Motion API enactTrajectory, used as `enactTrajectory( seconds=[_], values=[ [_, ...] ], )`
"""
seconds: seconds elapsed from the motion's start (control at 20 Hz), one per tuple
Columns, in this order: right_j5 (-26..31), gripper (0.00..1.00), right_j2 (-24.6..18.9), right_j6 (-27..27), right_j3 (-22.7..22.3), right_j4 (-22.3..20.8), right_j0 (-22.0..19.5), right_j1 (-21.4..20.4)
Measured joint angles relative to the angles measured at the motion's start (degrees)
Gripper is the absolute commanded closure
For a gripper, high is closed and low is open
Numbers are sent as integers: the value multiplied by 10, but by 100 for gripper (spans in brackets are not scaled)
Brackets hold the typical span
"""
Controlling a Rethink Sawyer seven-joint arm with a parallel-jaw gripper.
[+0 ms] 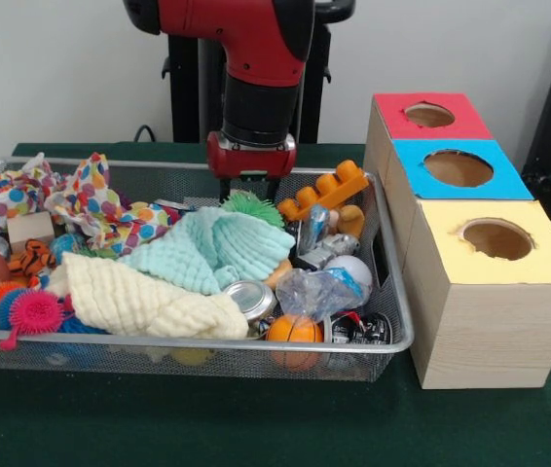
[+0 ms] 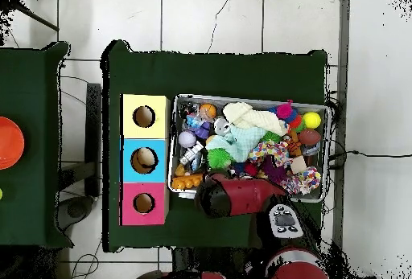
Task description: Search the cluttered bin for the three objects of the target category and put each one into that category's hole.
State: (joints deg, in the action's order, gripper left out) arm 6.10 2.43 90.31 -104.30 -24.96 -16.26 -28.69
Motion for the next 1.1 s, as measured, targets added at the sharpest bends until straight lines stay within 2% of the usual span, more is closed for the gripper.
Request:
enactTrajectory(
  seconds=[1.1],
  values=[
    [2,0,29,0,6,52,35,10]
  ],
)
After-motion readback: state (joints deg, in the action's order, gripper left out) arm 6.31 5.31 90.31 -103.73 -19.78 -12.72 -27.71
